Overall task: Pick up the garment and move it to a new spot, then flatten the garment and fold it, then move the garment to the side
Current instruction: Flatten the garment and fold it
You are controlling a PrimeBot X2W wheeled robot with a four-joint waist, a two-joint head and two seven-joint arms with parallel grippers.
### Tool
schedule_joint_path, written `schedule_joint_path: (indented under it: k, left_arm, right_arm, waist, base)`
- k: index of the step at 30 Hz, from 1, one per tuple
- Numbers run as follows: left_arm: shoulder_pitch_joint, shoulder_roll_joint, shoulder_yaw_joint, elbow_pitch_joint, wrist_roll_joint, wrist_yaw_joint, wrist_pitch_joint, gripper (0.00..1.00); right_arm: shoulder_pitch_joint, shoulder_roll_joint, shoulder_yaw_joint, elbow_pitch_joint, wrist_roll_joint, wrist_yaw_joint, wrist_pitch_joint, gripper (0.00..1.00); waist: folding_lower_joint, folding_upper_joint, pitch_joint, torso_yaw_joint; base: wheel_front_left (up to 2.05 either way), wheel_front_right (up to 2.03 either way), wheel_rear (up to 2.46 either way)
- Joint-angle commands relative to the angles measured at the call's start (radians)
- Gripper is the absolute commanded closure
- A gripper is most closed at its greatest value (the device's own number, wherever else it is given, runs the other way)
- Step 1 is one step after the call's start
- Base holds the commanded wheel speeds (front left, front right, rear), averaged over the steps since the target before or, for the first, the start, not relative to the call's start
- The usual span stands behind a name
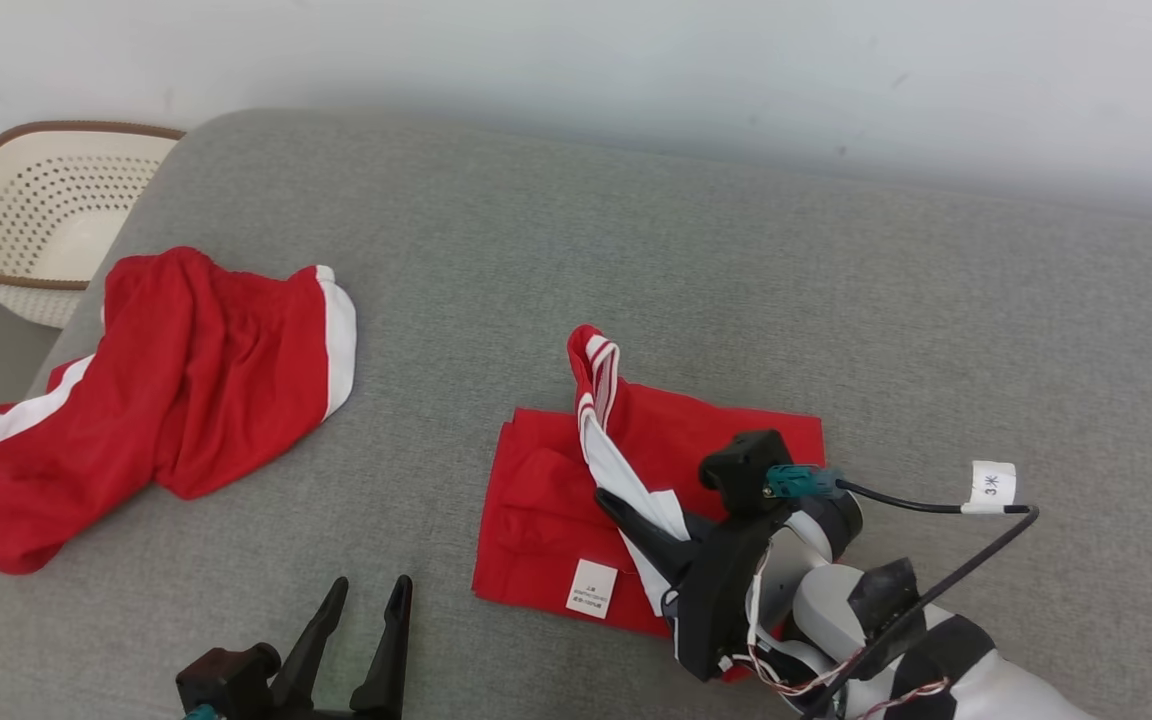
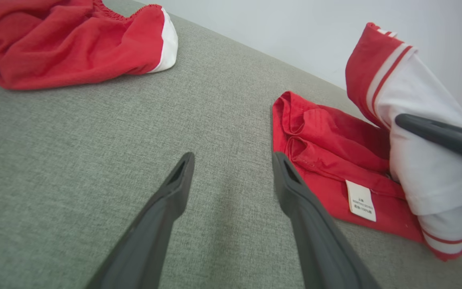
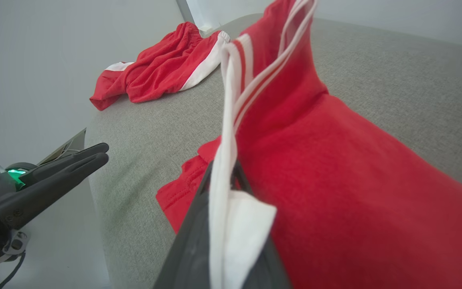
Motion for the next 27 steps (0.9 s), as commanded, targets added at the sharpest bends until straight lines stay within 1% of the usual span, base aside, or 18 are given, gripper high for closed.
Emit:
schedule_joint_path:
  k: [1,4,5,6,7,9,11,14,18,21,27]
  left_arm:
    - [-0.001,0.0,-0.004,0.007,-0.007,0.0,-0.001,0.0]
    - [-0.003,0.0,-0.01,0.008,-0.007,0.0,-0.001,0.0]
    - [-0.004,-0.001,-0.012,0.009,-0.007,0.0,-0.001,0.0]
    - [-0.004,-0.001,-0.012,0.009,-0.008,0.0,-0.001,0.0]
    - [-0.004,-0.002,-0.012,0.009,-0.007,0.0,-0.001,0.0]
    - [-0.002,-0.002,-0.008,0.008,-0.006,0.0,-0.001,0.0]
    - [0.002,-0.001,-0.001,0.005,0.0,0.0,-0.001,0.0]
    - [0.013,0.001,0.014,0.001,0.008,0.0,-0.001,0.0]
    - [0.026,0.001,0.032,-0.005,0.018,0.0,-0.001,0.0]
    - [0.025,0.0,0.04,-0.007,0.023,0.0,-0.001,0.0]
    - [0.033,0.004,0.047,-0.013,0.029,0.0,-0.001,0.0]
  right_arm:
    - [-0.013,0.017,0.006,0.017,0.006,-0.001,-0.013,1.0]
    - [-0.023,0.035,0.016,0.053,0.009,-0.001,-0.022,1.0]
    - [-0.028,0.045,0.014,0.072,0.016,-0.001,-0.034,0.95]
    - [-0.036,0.054,0.007,0.091,0.018,-0.001,-0.052,0.54]
    - [-0.041,0.064,0.001,0.108,0.021,-0.001,-0.069,0.0]
    - [-0.046,0.084,-0.013,0.131,0.037,-0.001,-0.107,0.0]
    - [-0.058,0.084,-0.035,0.148,0.049,-0.001,-0.142,0.0]
    - [-0.071,0.076,-0.084,0.154,0.063,-0.001,-0.179,0.0]
    - [-0.06,0.05,-0.182,0.16,0.042,-0.001,-0.194,0.0]
    - [-0.016,0.025,-0.265,0.155,0.004,-0.001,-0.194,0.0]
    - [0.101,-0.006,-0.394,0.157,-0.052,-0.001,-0.194,0.0]
  waist:
    - [-0.0001,-0.0001,0.002,0.017]
    - [-0.0001,-0.0001,0.003,0.023]
    - [-0.0001,-0.0001,0.003,0.026]
    - [-0.0001,-0.0001,0.003,0.028]
    - [-0.0001,-0.0001,0.004,0.029]
    - [-0.0001,-0.0001,0.005,0.027]
    - [-0.0001,-0.0001,0.004,0.021]
    - [-0.0001,-0.0001,-0.002,0.008]
    - [-0.0001,-0.0001,-0.012,-0.016]
    - [-0.0001,-0.0001,-0.019,-0.028]
    - [-0.0001,-0.0001,-0.027,-0.044]
  base:
    - [0.0,0.0,0.0]
    - [0.0,0.0,0.0]
    - [0.0,0.0,0.0]
    - [0.0,0.0,0.0]
    - [0.0,0.0,0.0]
    - [0.0,0.0,0.0]
    - [0.0,0.0,0.0]
    - [0.0,0.0,0.0]
    - [0.0,0.0,0.0]
    - [0.0,0.0,0.0]
    - [0.0,0.0,0.0]
